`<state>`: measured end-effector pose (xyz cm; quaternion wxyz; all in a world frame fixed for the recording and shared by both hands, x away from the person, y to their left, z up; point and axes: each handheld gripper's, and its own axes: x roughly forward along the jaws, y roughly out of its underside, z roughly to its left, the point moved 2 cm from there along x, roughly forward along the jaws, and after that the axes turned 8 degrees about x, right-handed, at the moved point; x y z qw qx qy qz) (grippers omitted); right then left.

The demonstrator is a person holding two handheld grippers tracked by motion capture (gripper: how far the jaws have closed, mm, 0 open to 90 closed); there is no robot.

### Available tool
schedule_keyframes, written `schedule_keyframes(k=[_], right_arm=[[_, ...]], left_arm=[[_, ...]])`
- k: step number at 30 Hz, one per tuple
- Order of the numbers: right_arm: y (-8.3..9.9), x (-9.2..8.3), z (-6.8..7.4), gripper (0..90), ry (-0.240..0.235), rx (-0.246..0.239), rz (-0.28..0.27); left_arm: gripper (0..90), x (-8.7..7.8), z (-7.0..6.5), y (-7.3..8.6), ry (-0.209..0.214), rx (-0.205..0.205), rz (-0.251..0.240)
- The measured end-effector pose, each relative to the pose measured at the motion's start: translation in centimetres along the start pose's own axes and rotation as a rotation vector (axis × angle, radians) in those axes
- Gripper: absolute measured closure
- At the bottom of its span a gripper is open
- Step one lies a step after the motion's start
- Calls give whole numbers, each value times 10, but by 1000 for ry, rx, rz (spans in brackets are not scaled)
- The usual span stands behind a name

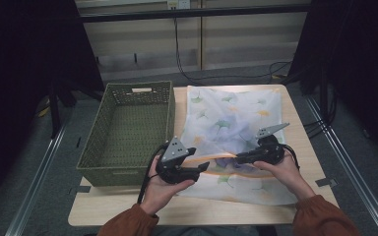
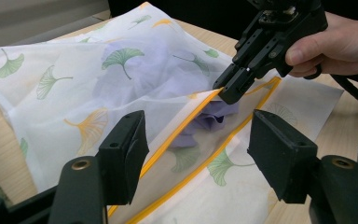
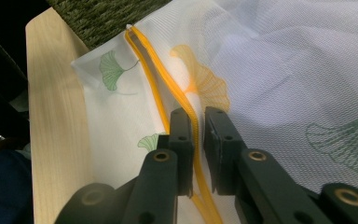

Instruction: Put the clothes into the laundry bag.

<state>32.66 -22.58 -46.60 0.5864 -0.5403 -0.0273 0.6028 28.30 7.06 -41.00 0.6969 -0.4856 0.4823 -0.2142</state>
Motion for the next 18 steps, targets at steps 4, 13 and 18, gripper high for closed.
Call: schedule_keyframes(k=[4, 13, 18], right_arm=[[1, 0, 1, 852, 4, -3, 5], [9, 6, 6, 889, 12, -36, 55], [12, 11, 5, 883, 6, -40, 75]], left_arm=[[360, -10, 3, 4, -19, -3, -2], [340, -27, 13, 9, -83, -46, -40], [332, -23, 12, 12, -80, -38, -23]])
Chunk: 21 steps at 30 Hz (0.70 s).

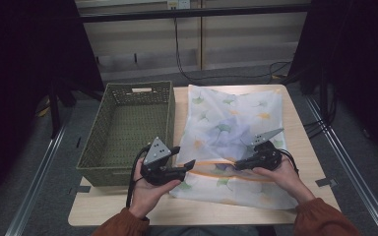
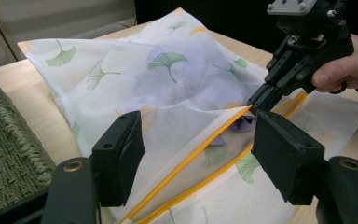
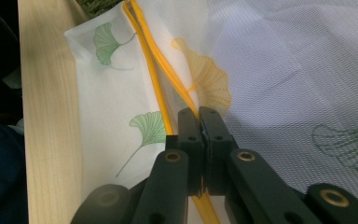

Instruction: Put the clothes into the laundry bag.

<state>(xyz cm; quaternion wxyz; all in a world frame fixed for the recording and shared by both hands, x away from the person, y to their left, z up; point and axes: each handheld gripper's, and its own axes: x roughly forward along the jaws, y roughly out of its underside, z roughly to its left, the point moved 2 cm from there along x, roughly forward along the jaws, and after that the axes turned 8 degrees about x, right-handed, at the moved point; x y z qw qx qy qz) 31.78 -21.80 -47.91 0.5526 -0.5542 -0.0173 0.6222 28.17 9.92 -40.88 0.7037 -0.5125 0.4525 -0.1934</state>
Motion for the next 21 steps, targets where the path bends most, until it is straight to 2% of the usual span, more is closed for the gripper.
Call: schedule_keyframes(k=[12, 17, 21], right_arm=[[12, 16, -5, 854, -15, -2, 110], [15, 19, -5, 868, 2, -6, 142], [18, 21, -6, 873, 8, -27, 172]], left_arm=[[306, 1, 0, 0, -9, -5, 2], [298, 2, 1, 2, -17, -11, 4], [300, 3, 2, 2, -4, -13, 12]])
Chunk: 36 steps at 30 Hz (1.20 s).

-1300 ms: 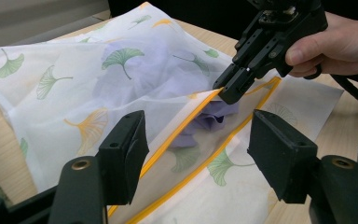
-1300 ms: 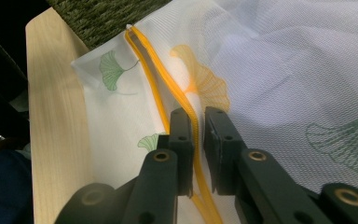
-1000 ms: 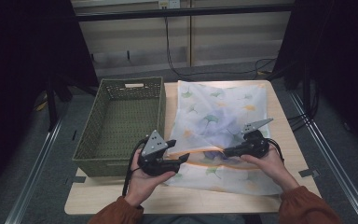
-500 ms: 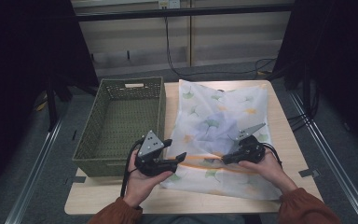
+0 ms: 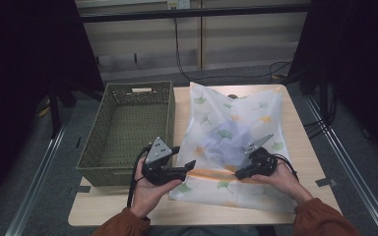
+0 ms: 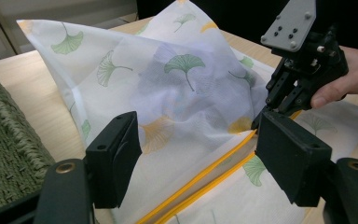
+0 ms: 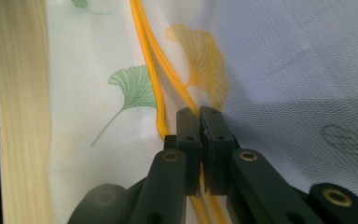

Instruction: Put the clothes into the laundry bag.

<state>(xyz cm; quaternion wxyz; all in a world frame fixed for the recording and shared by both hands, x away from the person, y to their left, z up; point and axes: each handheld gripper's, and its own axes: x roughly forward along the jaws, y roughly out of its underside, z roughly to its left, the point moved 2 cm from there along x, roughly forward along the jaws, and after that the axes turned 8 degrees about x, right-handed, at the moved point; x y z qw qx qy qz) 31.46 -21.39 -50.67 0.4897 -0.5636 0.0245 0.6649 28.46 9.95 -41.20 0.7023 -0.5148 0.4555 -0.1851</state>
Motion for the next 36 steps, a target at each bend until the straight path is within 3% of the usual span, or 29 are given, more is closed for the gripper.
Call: schedule_keyframes(k=[2, 4, 7, 11, 13, 19, 22, 24, 26, 30, 36], right_arm=[[1, -1, 0, 884, 7, -7, 7], [1, -4, -1, 884, 51, -32, 24], [4, -9, -3, 875, 110, -20, 21], [9, -15, -4, 817, 69, 1, -8], [7, -21, 0, 789, 26, 6, -59], [-13, -29, 13, 738, -37, -19, -194], [-23, -24, 16, 716, -32, -23, -222], [-29, -18, 13, 732, 3, -20, -235], [-32, -11, 11, 777, 37, -23, -216], [-27, 10, 8, 807, 84, -52, -99], [-19, 16, 6, 843, 73, -47, -51]], left_arm=[[297, 0, 0, 0, -1, -1, 0], [294, 0, 0, 0, -3, -2, 1], [294, 1, -1, 1, -5, 0, 2], [299, 1, -1, 0, 0, 0, 4], [299, 1, -1, 0, -2, -2, 1], [295, 2, -2, -3, 0, 7, -7], [294, 2, -3, -3, 3, 8, -13], [291, 2, -3, -3, -1, 11, -7], [289, 2, -2, -2, -4, 11, -1], [289, 0, -3, -1, -44, 13, -10], [285, -2, -3, 0, -35, 14, -5]])
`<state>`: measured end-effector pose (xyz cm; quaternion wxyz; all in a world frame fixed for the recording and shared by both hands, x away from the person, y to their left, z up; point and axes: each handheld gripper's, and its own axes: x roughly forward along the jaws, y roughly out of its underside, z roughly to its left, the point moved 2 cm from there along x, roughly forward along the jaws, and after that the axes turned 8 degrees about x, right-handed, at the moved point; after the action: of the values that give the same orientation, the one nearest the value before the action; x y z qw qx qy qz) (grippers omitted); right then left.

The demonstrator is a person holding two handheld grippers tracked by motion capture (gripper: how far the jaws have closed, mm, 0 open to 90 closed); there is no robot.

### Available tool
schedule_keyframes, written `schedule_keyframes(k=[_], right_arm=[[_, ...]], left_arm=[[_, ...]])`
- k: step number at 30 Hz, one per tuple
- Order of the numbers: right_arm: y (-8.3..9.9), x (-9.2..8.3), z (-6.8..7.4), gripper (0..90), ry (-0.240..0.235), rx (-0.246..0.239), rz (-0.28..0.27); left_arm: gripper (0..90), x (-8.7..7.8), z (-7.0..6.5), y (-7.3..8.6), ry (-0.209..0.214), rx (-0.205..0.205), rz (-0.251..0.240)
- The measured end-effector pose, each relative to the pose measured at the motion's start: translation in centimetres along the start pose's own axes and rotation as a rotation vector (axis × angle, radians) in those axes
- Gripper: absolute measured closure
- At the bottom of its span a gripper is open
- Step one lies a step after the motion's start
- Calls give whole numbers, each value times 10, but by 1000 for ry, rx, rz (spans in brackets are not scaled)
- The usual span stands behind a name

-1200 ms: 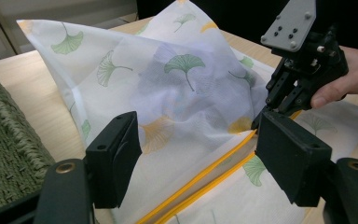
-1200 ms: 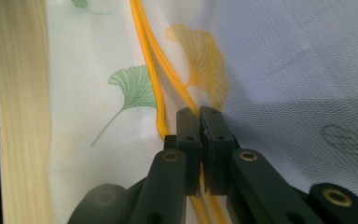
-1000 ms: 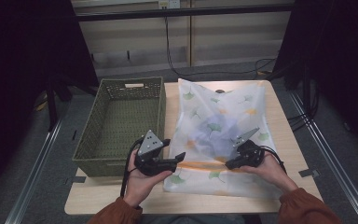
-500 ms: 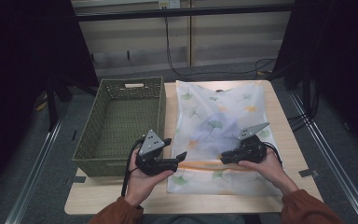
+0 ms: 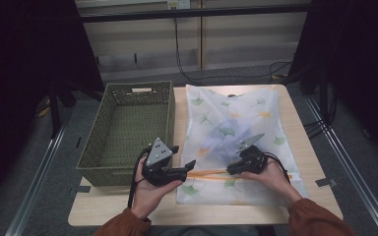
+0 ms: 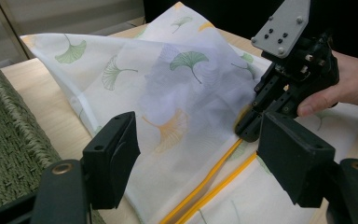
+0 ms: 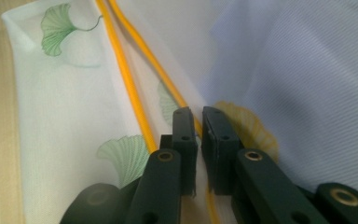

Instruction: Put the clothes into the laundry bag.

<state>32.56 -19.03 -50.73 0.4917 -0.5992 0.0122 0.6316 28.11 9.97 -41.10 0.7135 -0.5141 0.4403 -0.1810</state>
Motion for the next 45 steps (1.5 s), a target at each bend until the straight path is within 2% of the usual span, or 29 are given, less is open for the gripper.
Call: schedule_keyframes(k=[2, 3, 6, 8, 11, 14, 18, 22, 25, 26, 28, 30, 33, 38, 42, 45], right_arm=[[2, 0, 1, 851, -4, -6, 4], [4, -1, 1, 854, -1, 6, 12], [7, -4, 1, 850, -11, 14, 10], [7, -11, 4, 848, -34, 36, -17], [7, -27, 8, 847, -56, 35, -101], [11, -43, 11, 841, -33, 49, -173], [17, -56, 13, 835, -15, 65, -240], [24, -68, 16, 820, -3, 82, -287], [28, -76, 19, 801, 6, 83, -326], [28, -81, 21, 792, 16, 81, -353], [28, -91, 22, 762, 20, 90, -402], [30, -100, 23, 745, 32, 99, -441], [39, -106, 24, 719, 46, 117, -465], [56, -114, 25, 705, 61, 145, -484], [64, -122, 26, 688, 96, 156, -510], [71, -127, 26, 643, 130, 175, -529]], left_arm=[[284, -2, 1, 1, 0, 4, 6], [284, -3, 2, 1, -3, 10, 9], [281, -8, 7, 2, -9, -1, 9], [278, -13, 10, 2, -14, -9, 2], [276, -21, 14, 6, -24, -33, -9], [279, -28, 17, 12, -28, -48, -13], [288, -40, 23, 22, -34, -64, -9], [309, -51, 28, 27, -61, -67, -23], [291, -59, 29, 29, -80, -63, -22], [284, -61, 30, 29, -91, -52, -15], [264, -66, 32, 29, -109, -55, -29], [257, -73, 33, 30, -119, -76, -46], [241, -82, 34, 37, -140, -86, -60], [242, -96, 34, 51, -172, -99, -53], [242, -107, 37, 58, -190, -119, -57], [242, -114, 39, 64, -209, -133, -56]])
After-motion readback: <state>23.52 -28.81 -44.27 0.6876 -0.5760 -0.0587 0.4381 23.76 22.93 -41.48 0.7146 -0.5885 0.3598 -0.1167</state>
